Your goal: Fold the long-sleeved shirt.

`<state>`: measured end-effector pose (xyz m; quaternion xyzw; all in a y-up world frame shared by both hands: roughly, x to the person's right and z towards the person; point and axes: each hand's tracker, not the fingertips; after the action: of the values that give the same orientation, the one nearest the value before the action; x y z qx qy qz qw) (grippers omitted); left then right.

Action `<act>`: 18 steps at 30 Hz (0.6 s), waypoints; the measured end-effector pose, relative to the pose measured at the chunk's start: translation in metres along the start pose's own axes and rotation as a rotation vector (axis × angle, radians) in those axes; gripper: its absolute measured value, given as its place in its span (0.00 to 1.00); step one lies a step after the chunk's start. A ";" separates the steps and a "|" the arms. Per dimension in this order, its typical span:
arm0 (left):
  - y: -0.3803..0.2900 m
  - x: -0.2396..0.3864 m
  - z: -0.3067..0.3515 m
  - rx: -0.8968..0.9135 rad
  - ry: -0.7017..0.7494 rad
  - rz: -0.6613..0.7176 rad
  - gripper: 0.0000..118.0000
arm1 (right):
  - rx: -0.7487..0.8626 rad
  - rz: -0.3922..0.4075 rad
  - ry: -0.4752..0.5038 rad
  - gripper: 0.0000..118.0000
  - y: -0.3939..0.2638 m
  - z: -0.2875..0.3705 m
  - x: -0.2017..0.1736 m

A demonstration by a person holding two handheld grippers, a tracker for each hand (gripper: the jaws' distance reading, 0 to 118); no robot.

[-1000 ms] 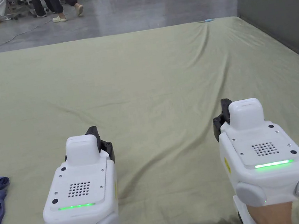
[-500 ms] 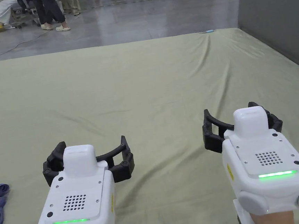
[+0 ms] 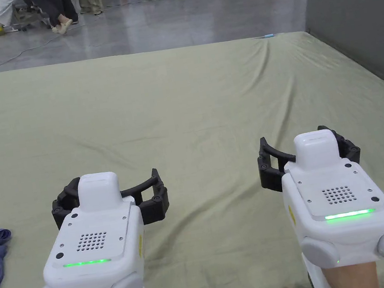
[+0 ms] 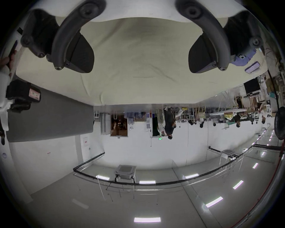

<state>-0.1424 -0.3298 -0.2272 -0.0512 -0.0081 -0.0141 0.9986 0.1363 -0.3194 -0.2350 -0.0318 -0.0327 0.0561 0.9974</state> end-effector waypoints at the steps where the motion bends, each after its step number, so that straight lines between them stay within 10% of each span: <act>1: -0.001 0.001 0.002 0.007 0.003 -0.004 0.99 | 0.002 -0.001 -0.004 0.75 0.000 0.000 0.000; 18: -0.006 0.004 0.012 0.014 -0.015 0.018 0.99 | 0.003 -0.019 -0.032 0.75 0.002 0.005 0.008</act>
<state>-0.1391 -0.3346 -0.2145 -0.0444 -0.0154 -0.0045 0.9989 0.1441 -0.3160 -0.2301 -0.0292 -0.0490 0.0472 0.9973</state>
